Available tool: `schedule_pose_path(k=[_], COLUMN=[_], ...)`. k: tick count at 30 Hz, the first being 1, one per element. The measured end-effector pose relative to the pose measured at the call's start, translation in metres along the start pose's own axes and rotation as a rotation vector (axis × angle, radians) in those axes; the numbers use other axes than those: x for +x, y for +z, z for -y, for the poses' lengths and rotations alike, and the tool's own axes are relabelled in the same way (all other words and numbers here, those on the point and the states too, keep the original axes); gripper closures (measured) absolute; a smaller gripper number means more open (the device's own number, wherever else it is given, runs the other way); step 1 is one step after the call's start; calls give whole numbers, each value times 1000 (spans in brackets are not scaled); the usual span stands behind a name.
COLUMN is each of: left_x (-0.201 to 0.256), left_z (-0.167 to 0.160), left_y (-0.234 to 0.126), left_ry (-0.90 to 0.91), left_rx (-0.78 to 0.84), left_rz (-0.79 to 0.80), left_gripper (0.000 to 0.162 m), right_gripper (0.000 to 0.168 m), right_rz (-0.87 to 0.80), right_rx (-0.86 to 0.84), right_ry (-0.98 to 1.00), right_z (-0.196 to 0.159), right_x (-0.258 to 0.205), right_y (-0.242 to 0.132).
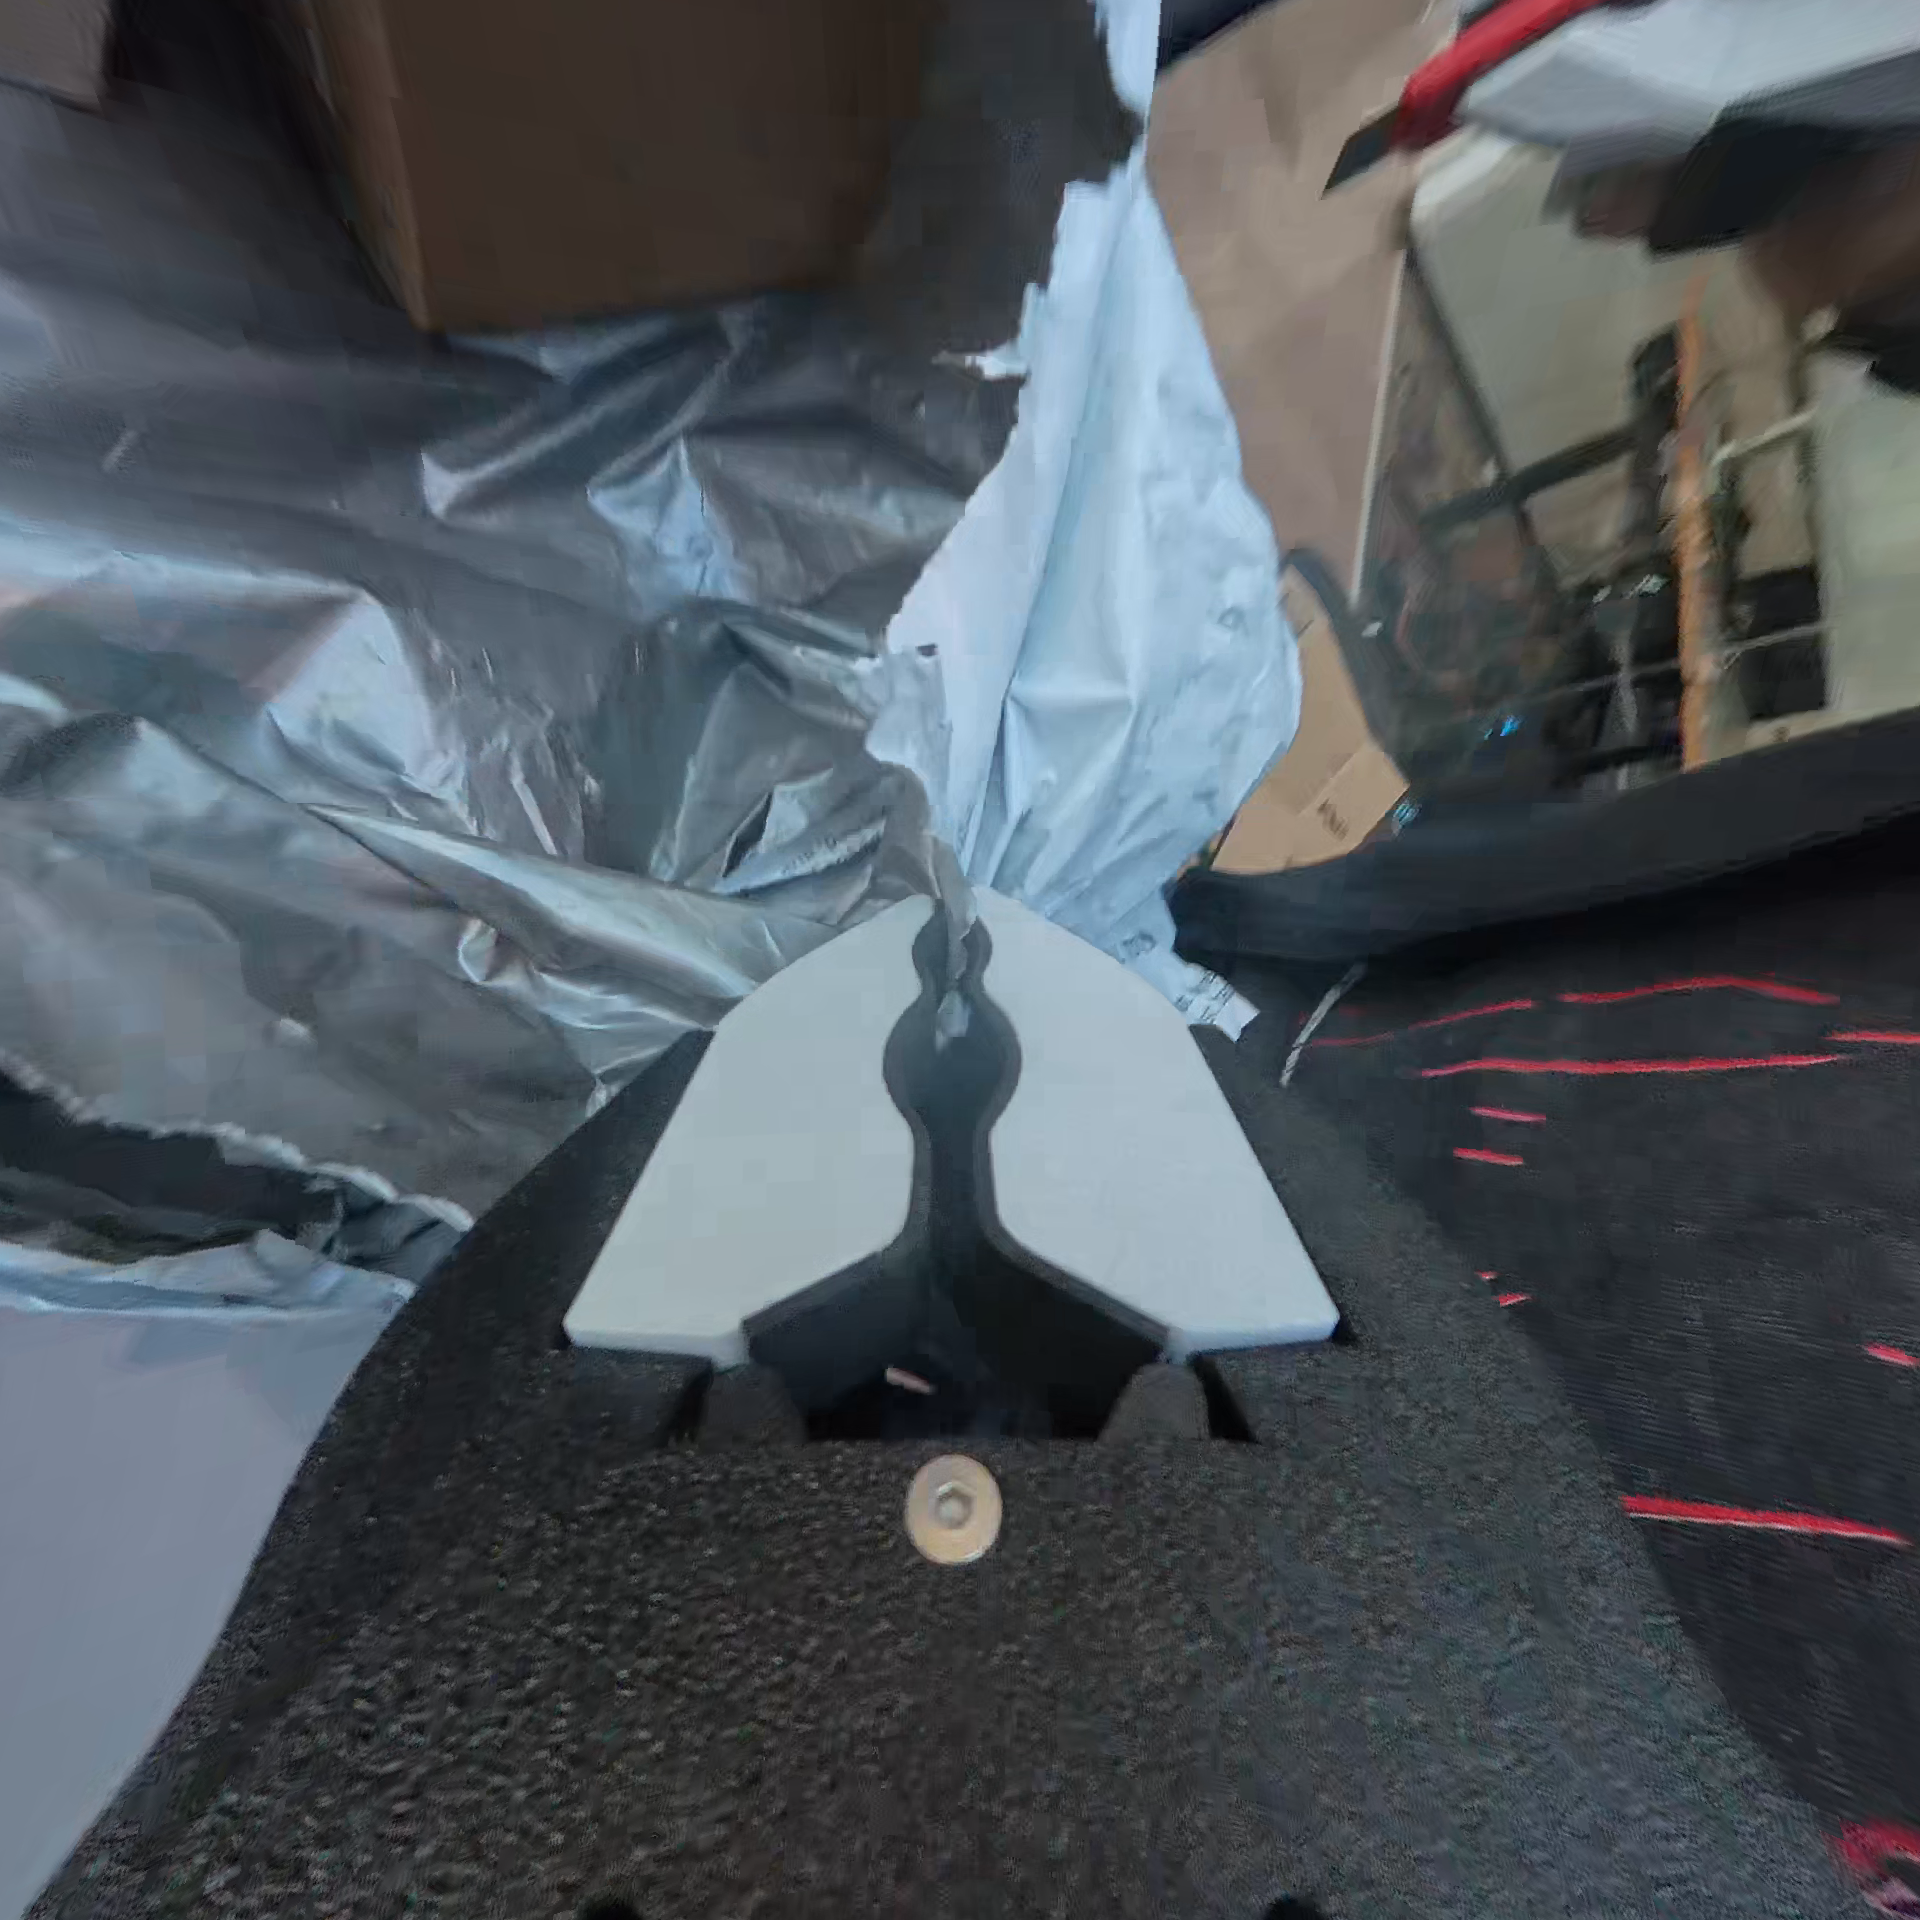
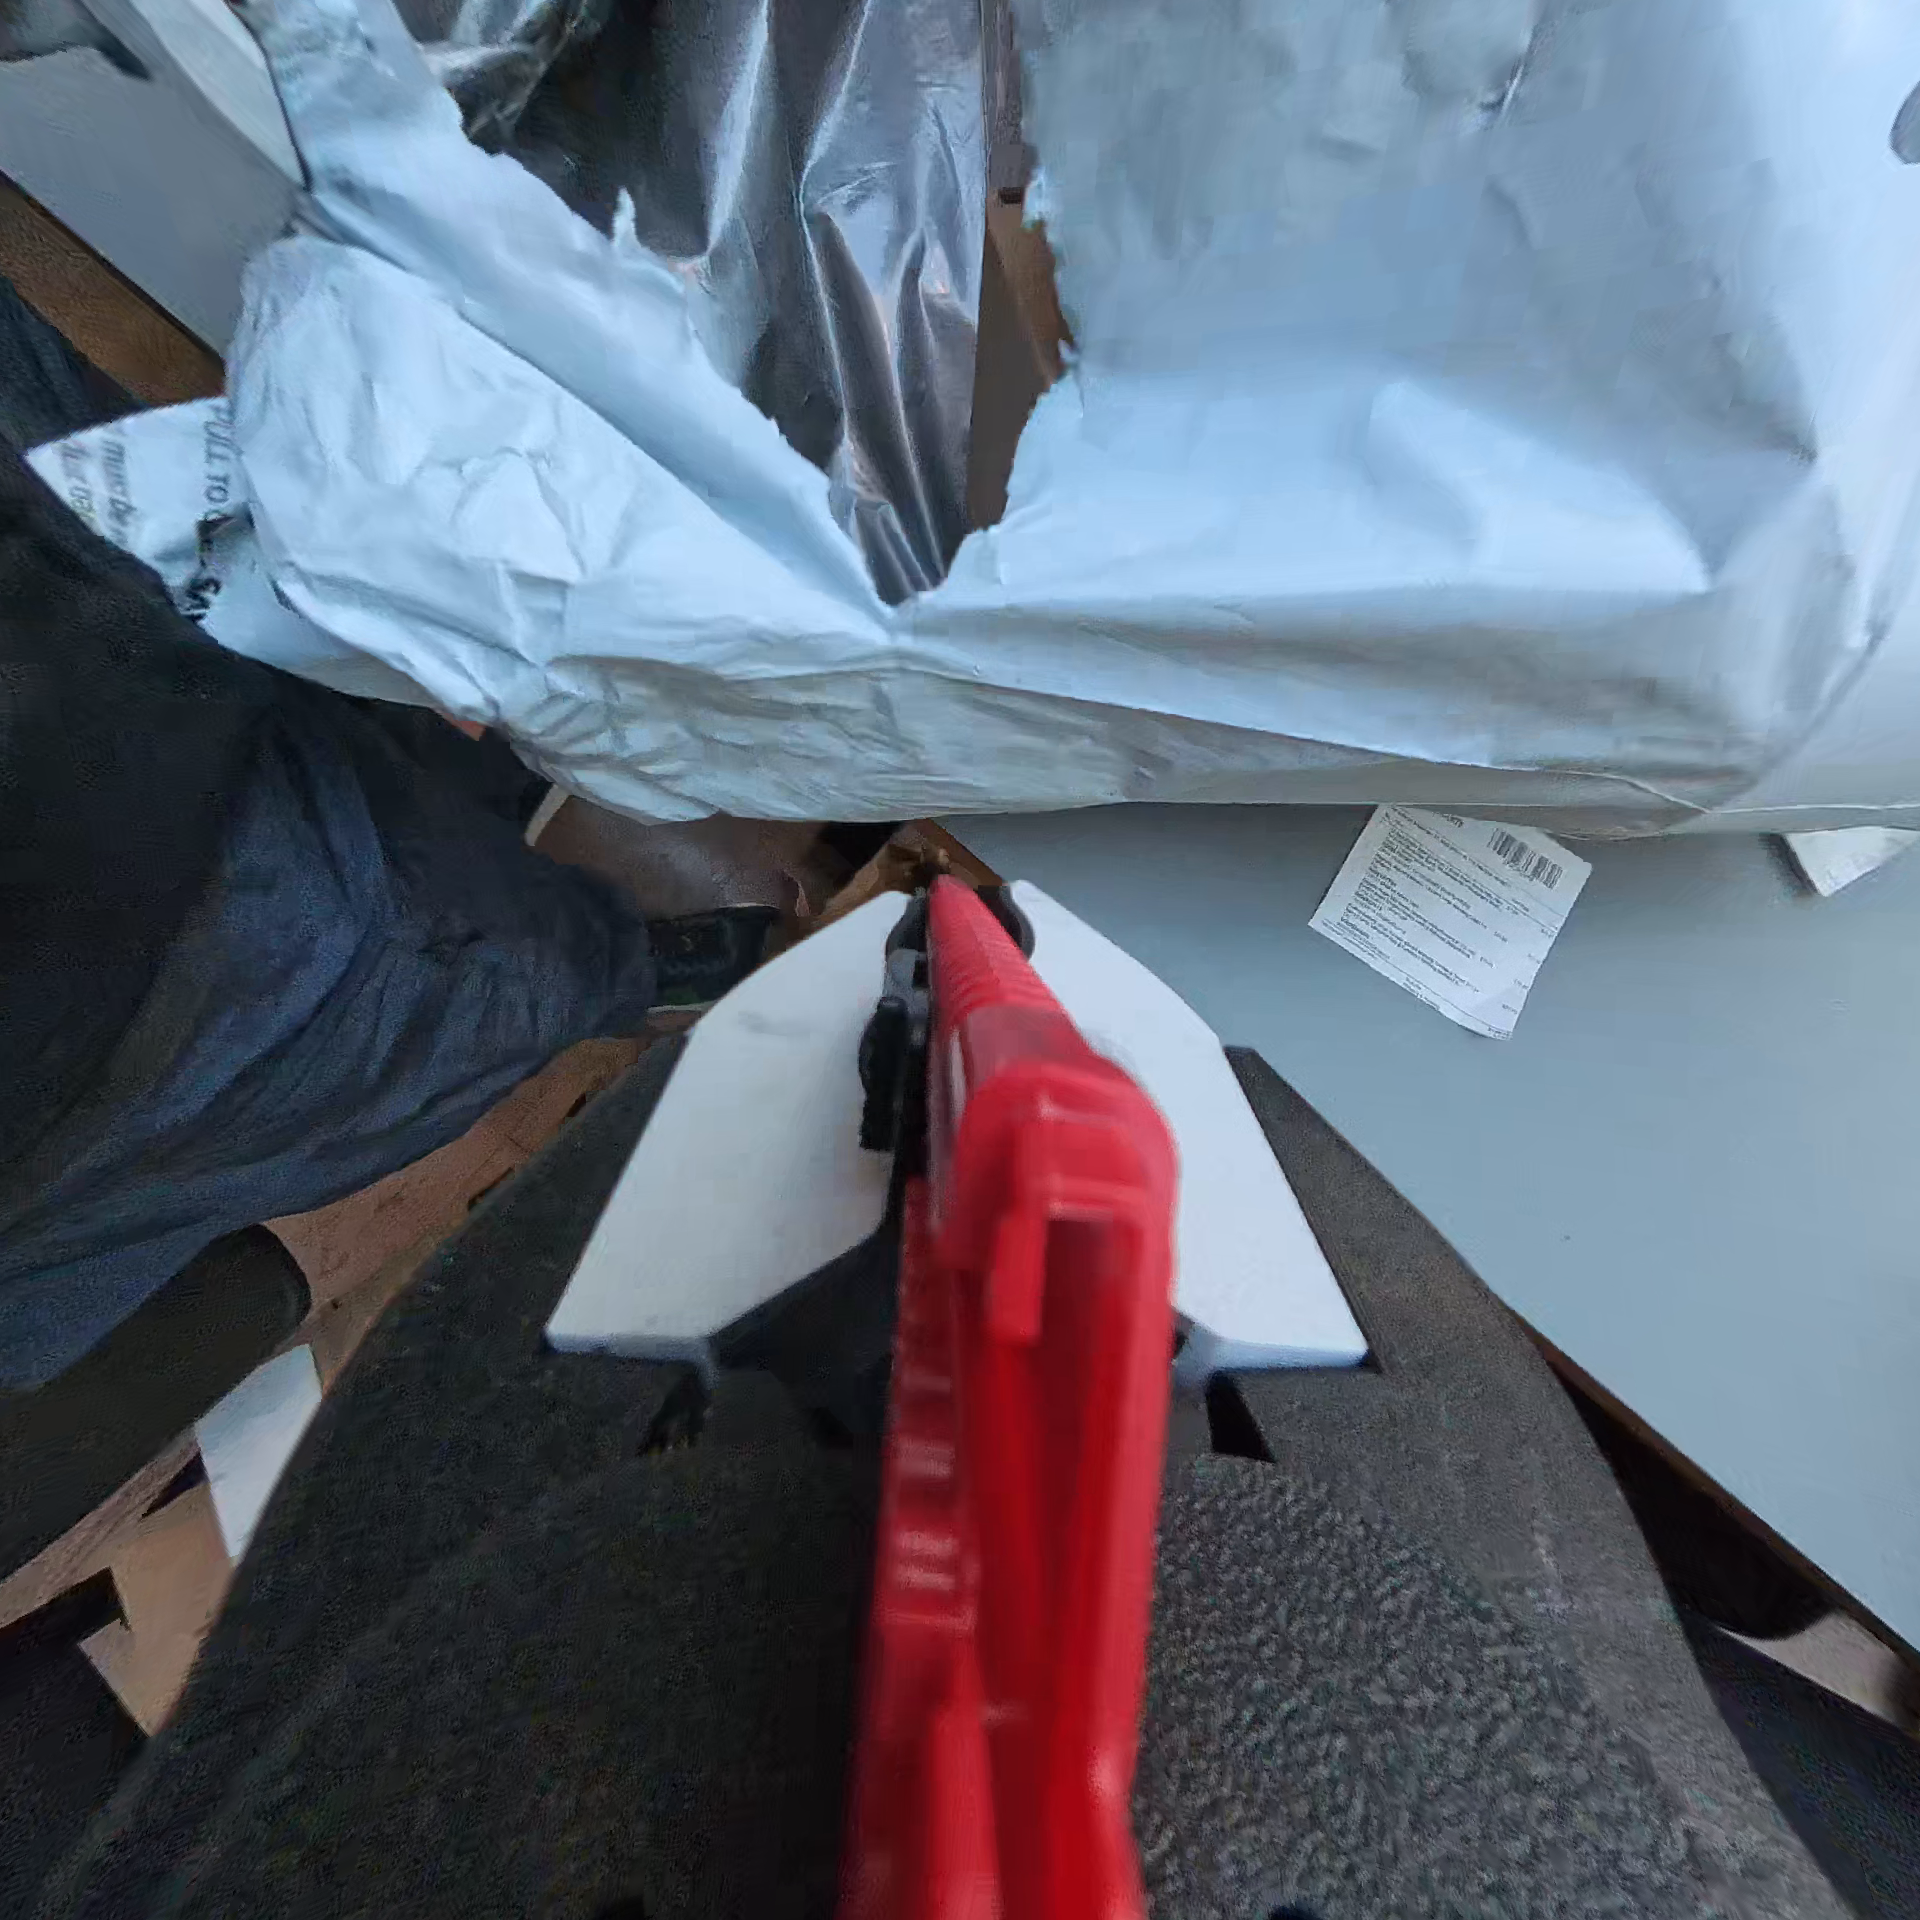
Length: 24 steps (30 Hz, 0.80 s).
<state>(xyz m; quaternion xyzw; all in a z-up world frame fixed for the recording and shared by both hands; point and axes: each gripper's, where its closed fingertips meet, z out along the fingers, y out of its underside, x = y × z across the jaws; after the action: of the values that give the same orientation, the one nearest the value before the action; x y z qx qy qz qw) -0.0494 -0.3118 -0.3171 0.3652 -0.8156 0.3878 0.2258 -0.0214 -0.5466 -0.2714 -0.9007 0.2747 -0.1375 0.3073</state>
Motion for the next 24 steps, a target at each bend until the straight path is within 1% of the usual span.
schedule_pose_path(k=[1,3,4,5,6,7,9,11,12,14,17,19,21,24], left_x=[4,18,25,30,34,38,37,26,17,-2,-31,-45,-50,-45], left_z=[10,28,36,44,51,57,61,55,48,24,-28,-68,-105,-149], left_y=[-7,-22,-31,-41,-53,-65,-89,-116,-130,-157,-194,-214,-228,-240], left_ry=[-2,38,65,85,97,101,87,62,41,-16,-133,-213,-279,-340], left_rx=[74,192,254,313,366,416,493,555,582,628,675,698,709,698], left_rz=[-29,-101,-134,-156,-176,-194,-192,-135,-95,-21,75,136,173,206], left_gripper=[161,160,158,155,151,149,144,142,138,137,137,138,138,140], right_gripper=[157,157,157,161,161,157,157,157,157,157,157,157,157,157], right_rz=[-7,0,6,15,30,47,92,161,201,286,413,512,657,885], right_rx=[18,72,102,129,155,180,231,266,275,268,195,113,-9,-223], right_ry=[3,4,-5,-22,-42,-62,-92,-112,-124,-161,-245,-263,-210,27], right_z=[11,44,64,85,107,129,171,208,223,249,274,282,284,293], right_x=[0,-3,-6,-10,-17,-25,-46,-74,-91,-130,-196,-242,-287,-347], right_y=[-3,-3,-1,3,9,15,29,49,62,95,156,204,250,307])
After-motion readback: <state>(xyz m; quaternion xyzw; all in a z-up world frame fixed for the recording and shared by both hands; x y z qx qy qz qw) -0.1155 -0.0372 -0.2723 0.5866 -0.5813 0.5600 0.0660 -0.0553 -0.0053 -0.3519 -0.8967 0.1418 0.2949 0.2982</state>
